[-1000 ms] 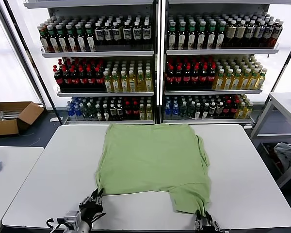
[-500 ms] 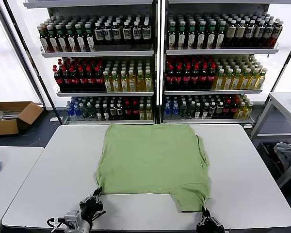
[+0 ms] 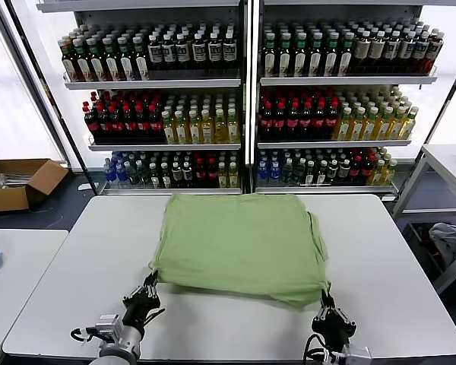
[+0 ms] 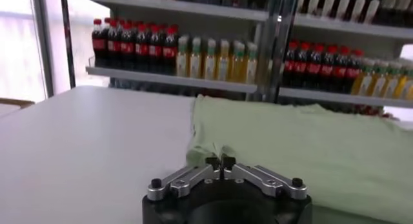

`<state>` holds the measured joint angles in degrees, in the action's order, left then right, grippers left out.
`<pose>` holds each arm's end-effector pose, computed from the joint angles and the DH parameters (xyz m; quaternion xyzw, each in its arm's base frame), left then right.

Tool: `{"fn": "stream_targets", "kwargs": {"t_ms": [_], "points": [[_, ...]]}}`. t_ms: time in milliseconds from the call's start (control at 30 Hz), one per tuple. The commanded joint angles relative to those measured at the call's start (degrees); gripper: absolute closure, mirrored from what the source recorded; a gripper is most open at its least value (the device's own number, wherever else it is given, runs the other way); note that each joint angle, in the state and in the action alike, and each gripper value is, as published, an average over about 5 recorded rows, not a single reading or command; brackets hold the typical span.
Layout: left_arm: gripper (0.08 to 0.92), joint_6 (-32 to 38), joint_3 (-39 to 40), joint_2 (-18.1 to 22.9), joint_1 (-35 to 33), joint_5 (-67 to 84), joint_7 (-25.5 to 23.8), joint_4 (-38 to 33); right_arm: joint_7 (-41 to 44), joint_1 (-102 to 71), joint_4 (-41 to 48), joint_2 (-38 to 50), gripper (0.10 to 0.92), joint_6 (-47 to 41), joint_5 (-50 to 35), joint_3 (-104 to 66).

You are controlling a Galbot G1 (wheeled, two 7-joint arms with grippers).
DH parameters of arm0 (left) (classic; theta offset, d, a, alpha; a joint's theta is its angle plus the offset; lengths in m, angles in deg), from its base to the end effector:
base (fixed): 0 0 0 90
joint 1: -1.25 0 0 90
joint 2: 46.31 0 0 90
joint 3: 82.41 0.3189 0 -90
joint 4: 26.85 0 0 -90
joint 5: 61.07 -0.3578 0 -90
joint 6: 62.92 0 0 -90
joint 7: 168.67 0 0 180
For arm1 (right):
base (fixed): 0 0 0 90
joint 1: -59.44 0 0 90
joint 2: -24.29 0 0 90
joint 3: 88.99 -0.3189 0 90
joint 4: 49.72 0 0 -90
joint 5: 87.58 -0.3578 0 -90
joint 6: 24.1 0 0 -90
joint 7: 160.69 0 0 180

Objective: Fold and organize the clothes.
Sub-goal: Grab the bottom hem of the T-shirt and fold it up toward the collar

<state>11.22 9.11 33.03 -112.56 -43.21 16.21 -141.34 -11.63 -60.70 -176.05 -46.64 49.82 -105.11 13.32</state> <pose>0.2295 0.0231 -0.2862 -0.0182 -0.9875 0.0625 0.1433 0.1827 0.0231 -0.2462 -0.0761 -0.9876 -0.0081 0.1368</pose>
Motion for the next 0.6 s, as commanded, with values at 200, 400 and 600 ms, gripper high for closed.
{"fn": "stream_targets", "kwargs": {"t_ms": [200,400,600], "points": [[0.912,2.82,1.07,-0.42,10.24,0.86,-0.38,6.83,3.29,17.19,9.1,-1.49,0.92,-0.49,0.22,-2.85],[0.912,2.59,2.22,-1.76,15.09,2.02,-0.19,10.44,4.61,24.21,14.24,-1.44,0.92,-1.3,3.04,-0.61],[0.912,1.8,3.4,-3.19,19.14,3.36,0.21,13.99,5.57,30.17,19.98,-2.42,0.92,-3.52,4.11,2.81]]}}
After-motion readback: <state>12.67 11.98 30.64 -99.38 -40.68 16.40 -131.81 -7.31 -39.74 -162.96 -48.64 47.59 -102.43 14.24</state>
